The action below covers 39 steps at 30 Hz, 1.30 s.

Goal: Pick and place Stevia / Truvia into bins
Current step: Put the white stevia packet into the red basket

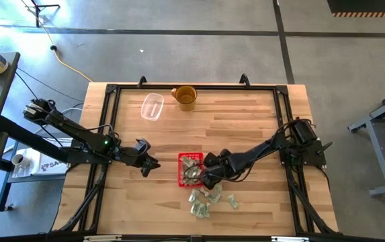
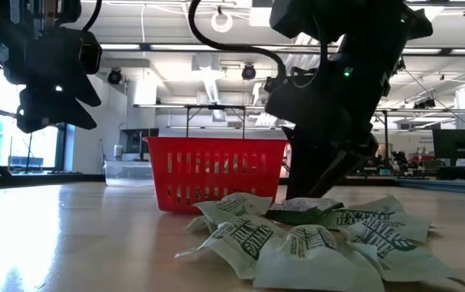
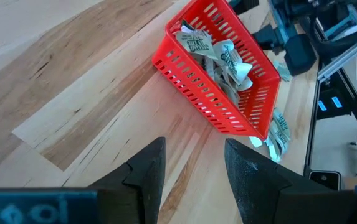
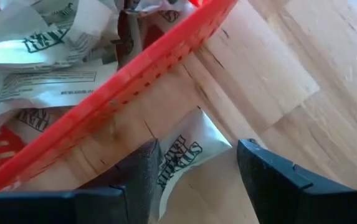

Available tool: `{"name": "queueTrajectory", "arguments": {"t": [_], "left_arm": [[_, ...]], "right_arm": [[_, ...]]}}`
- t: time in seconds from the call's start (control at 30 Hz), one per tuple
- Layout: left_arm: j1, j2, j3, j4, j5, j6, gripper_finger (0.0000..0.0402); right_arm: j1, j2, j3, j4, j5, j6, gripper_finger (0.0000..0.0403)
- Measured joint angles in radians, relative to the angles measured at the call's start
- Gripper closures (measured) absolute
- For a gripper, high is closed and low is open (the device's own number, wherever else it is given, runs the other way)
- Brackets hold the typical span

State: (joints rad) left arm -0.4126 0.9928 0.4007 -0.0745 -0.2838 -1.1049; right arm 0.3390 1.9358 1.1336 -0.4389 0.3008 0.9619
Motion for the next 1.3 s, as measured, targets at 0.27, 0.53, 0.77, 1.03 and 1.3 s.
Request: {"name": "queueTrajectory", "arguments": {"t": [0.27,0.53,0.77,1.03,1.3], "left_arm": [[0.0,0.0,0.0,-0.004,0.0,0.0,0.0204],[0.0,0.0,0.0,-0.004,0.0,0.0,0.0204],[0.0,0.0,0.0,-0.003,0.001,-0.001,0.0204],[0.0,0.0,0.0,-0.003,0.0,-0.001,0.0204],[0.0,0.0,0.0,-0.003,-0.02,-0.001,0.0204]], "right_arm": [[0.047,-0.005,0.002,-0.129,-0.028,0.041,0.0244],[0.075,-0.005,0.001,-0.191,-0.043,0.125,0.0388],[0.077,-0.065,-0.001,-0.201,0.036,0.228,0.0394],[-0.011,-0.182,0.107,-0.1,0.204,0.035,0.0396],[-0.151,-0.111,0.125,0.247,-0.249,-0.157,0.0365]]}}
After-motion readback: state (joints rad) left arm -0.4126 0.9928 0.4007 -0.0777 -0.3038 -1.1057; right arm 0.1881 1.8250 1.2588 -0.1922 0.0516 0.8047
